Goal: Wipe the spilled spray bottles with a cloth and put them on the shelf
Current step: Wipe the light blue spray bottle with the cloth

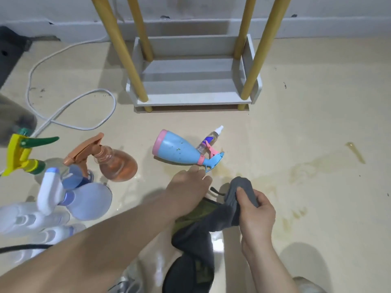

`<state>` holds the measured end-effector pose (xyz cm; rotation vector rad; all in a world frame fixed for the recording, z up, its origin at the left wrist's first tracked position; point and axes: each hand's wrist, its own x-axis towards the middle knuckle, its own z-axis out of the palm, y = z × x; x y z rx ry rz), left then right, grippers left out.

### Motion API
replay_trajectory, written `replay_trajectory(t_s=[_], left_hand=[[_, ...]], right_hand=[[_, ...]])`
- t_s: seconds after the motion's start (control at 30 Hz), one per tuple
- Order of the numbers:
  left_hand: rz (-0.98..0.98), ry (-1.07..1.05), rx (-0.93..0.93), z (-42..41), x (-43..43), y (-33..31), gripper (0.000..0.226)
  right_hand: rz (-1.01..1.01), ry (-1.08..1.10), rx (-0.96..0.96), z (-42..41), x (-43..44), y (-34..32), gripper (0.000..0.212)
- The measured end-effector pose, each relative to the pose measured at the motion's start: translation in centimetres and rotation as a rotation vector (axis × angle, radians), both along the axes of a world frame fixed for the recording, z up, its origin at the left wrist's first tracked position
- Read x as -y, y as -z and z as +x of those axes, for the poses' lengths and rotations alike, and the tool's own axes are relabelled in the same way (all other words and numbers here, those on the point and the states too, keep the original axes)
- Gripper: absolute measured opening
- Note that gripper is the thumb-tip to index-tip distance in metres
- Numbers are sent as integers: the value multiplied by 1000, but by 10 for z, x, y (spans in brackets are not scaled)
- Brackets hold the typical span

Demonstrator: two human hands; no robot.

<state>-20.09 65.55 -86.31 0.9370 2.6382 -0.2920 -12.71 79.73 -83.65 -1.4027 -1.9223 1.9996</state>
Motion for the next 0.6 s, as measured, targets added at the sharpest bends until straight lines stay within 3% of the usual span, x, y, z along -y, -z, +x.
replay_trajectory(t_s=[0.17,0.37,0.47,0.53,0.6], left_hand=[[96,-161,-244,-33,-36,38,43],[67,-111,-492,-43,-50,62,13],[91,-155,-428,-32,-56,38,21],[242,-230,-432,-27,-62,11,29],[428,-414,-302,-20,-58,-23,36]], right_hand=[[-310,131,15,-8,-9,4,20],[-498,133,-22,-12,-13,10,26],[-487,118,-6,-17,-15,9,29],[-460,43,-16,-21,-15,8,27],[-409,-86,-68,-26,-13,4,27]])
